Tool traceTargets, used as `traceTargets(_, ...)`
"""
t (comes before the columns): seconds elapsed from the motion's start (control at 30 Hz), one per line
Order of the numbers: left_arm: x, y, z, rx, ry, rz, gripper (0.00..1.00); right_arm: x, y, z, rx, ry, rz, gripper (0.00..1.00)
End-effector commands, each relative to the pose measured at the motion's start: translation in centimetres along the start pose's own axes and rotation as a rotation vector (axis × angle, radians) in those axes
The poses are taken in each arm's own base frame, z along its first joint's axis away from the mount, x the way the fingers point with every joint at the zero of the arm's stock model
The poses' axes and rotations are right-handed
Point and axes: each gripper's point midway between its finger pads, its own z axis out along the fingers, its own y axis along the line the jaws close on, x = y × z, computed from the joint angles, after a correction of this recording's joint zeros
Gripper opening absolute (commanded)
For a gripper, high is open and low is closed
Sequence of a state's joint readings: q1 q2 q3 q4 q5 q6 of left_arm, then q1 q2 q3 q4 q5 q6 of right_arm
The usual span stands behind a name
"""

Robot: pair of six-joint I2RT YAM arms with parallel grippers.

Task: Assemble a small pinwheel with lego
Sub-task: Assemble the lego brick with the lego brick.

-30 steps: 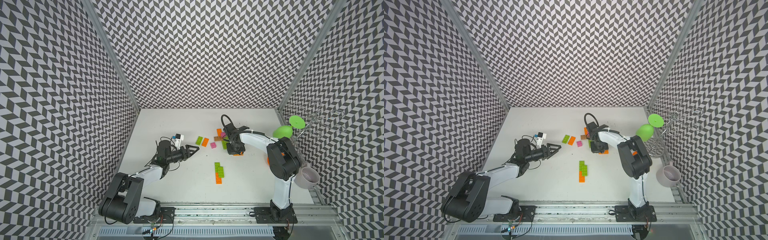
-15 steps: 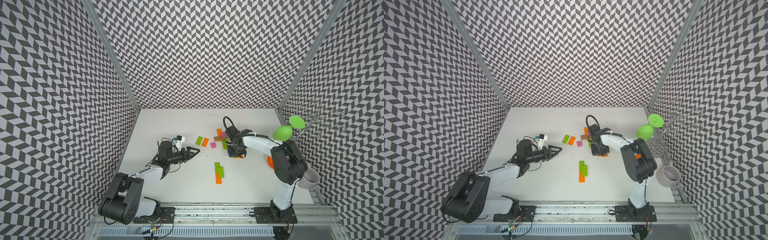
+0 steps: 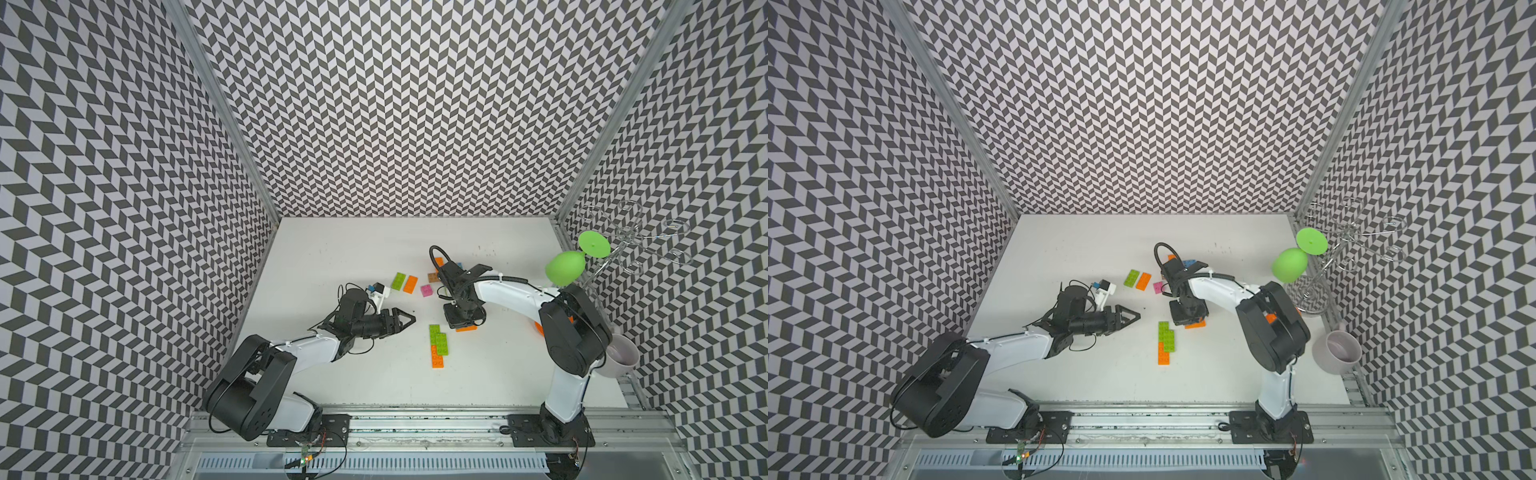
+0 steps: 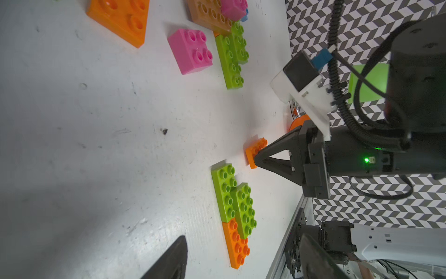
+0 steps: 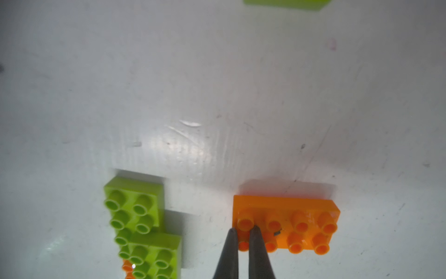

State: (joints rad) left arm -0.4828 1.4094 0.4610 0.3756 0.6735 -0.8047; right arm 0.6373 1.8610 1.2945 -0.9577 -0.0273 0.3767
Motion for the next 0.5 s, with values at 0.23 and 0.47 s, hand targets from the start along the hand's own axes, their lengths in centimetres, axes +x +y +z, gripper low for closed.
traceTargets(0.23, -0.7, -0.2, 0.3, -0.008, -0.006, 0.029, 0.73, -1.1, 4.4, -2.7, -0.103, -0.059, -0.017, 0.02)
traceTargets(0.47, -0.7, -0.2, 0.3, -0.008, -0.007, 0.028, 0.73, -0.2, 6.0, -1.7, -0.136, -0.017, -0.046, 0.02)
